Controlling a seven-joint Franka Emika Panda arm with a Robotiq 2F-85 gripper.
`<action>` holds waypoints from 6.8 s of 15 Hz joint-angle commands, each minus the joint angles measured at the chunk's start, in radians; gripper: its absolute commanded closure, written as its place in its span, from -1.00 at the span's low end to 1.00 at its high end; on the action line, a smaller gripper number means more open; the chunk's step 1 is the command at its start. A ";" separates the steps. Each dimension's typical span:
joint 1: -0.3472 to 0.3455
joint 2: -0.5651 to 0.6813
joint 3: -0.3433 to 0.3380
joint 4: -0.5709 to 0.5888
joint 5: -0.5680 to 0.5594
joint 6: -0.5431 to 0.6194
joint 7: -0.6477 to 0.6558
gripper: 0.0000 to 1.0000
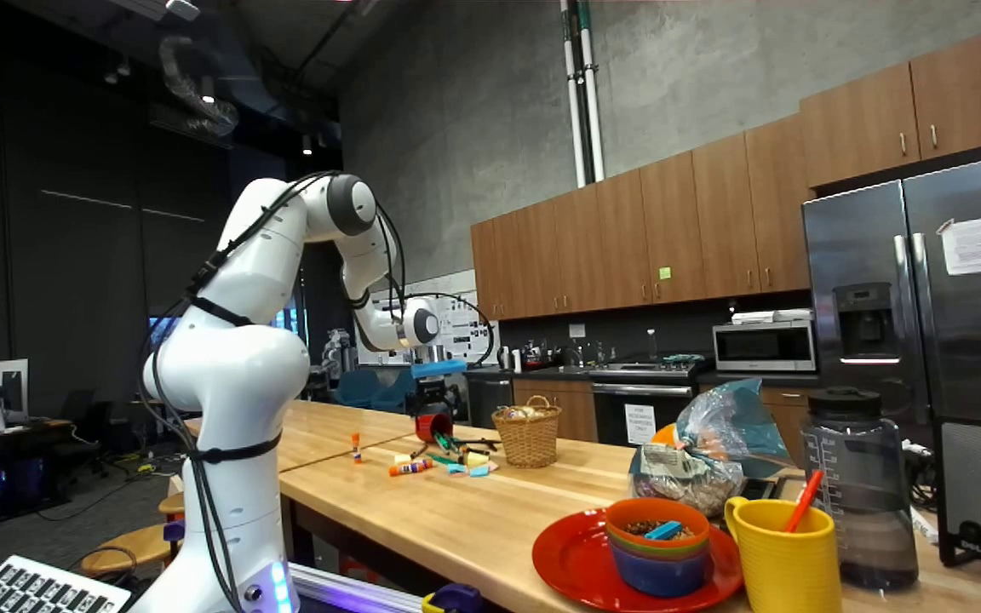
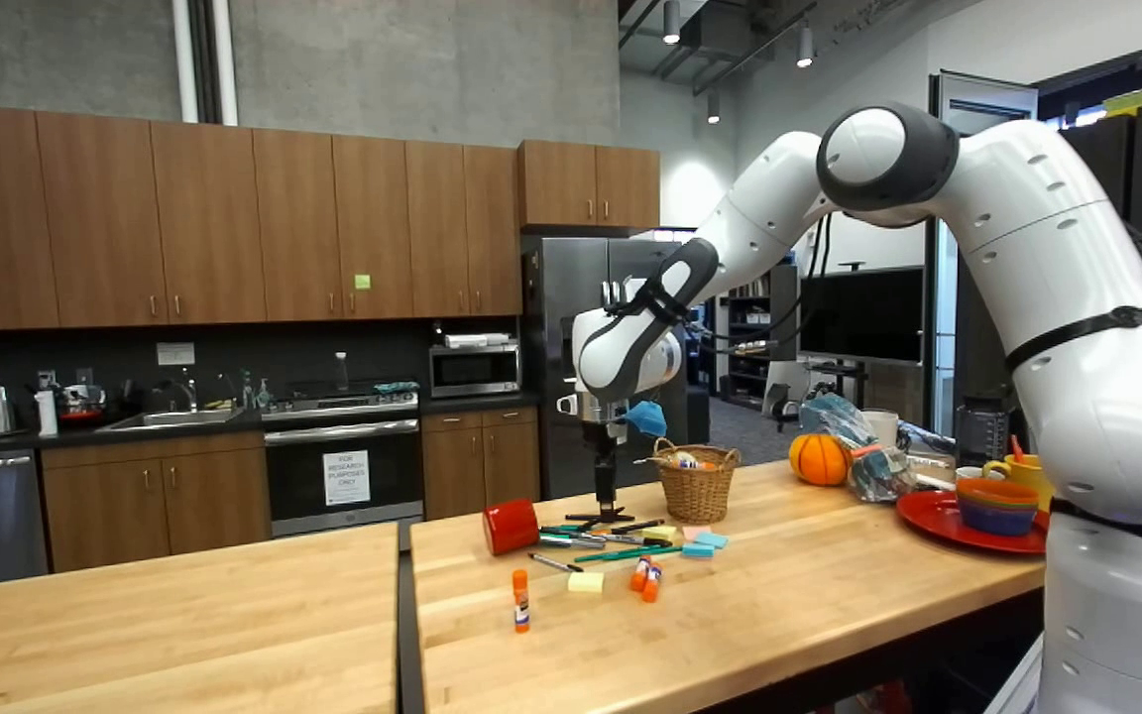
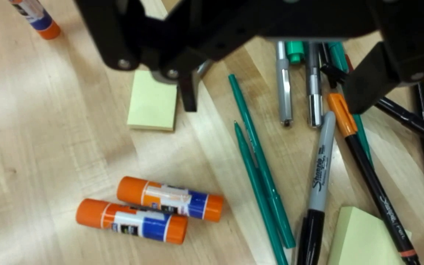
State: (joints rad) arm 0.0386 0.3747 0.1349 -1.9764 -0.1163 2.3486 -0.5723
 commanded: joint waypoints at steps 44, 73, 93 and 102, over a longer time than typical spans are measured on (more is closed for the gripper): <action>0.065 -0.146 0.029 -0.396 0.106 0.184 0.350 1.00; 0.078 -0.251 0.006 -0.241 0.077 -0.150 0.567 0.15; -0.012 -0.352 -0.109 -0.208 0.083 -0.347 0.730 -1.00; -0.054 -0.208 -0.165 -0.080 0.002 -0.136 0.717 -1.00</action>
State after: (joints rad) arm -0.0032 0.0941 -0.0133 -2.1285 -0.0877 2.1733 0.1458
